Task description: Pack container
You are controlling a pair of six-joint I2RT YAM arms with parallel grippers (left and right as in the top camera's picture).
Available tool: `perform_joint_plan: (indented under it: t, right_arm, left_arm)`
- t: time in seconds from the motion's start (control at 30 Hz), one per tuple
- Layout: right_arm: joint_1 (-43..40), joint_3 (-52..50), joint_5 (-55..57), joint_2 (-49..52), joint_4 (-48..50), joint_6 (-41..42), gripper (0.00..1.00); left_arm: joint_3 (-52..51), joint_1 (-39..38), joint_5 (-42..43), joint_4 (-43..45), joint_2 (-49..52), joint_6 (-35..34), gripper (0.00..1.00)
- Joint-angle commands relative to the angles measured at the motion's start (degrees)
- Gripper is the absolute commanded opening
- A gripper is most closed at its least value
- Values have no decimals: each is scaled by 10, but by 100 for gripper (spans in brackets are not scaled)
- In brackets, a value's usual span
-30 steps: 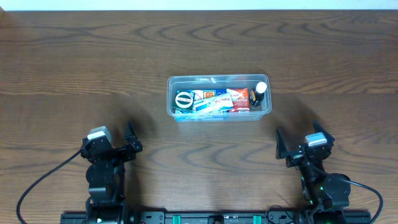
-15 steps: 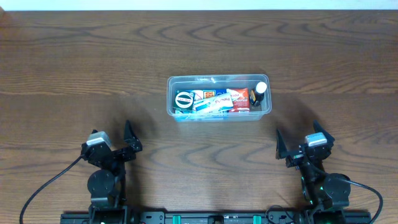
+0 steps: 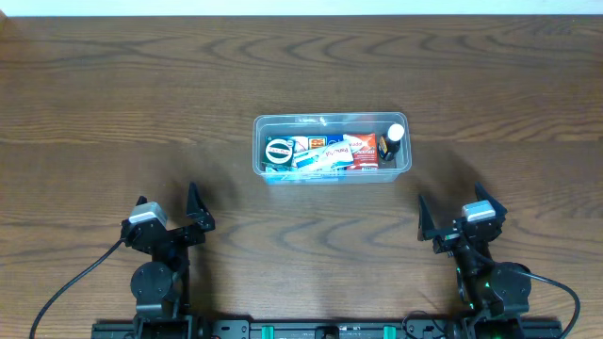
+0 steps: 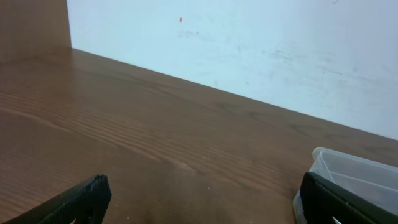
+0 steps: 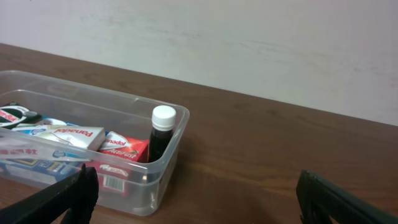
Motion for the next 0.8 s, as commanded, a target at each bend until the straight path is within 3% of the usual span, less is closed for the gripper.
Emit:
perform_joint_plan:
  t: [0.0, 0.23, 0.43, 0.77]
  right_arm:
    - [5, -2, -4, 0, -1, 2, 99]
    - [5, -2, -4, 0, -1, 2, 99]
    - [5, -2, -4, -1, -1, 2, 99]
    - [5, -2, -4, 0, -1, 2, 99]
  left_arm:
    - [-8, 2, -7, -27, -5, 6, 98]
    - [-8, 2, -5, -29, -5, 11, 98]
    - [-8, 2, -3, -29, -5, 83, 98]
    - [-8, 2, -3, -28, -5, 85, 98]
